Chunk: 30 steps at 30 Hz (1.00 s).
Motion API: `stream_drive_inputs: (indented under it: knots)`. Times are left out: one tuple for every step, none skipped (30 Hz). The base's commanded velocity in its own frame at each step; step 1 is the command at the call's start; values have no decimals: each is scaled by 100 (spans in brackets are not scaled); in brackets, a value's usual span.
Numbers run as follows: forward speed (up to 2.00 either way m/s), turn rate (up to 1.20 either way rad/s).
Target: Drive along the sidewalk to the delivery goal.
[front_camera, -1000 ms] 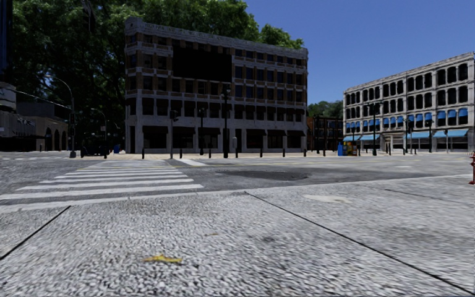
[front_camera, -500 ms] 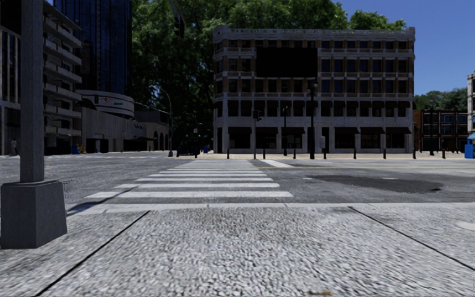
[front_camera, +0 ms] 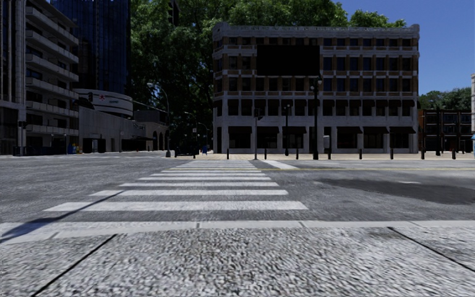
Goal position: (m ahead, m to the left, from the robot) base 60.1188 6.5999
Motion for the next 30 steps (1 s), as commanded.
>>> stream_drive_inputs:
  knots:
    - [169,0]
    - [169,0]
    - [169,0]
    - [169,0]
    - [169,0]
    - [169,0]
    - [169,0]
    - [169,0]
    - [169,0]
    - [169,0]
    - [169,0]
    - [169,0]
    - [169,0]
    - [169,0]
    - [169,0]
    - [169,0]
    - [169,0]
    - [169,0]
    - [169,0]
    - [169,0]
    - [169,0]
    - [169,0]
    - [169,0]
    - [169,0]
    - [169,0]
    - [169,0]
    - [169,0]
    - [169,0]
    - [169,0]
    - [169,0]
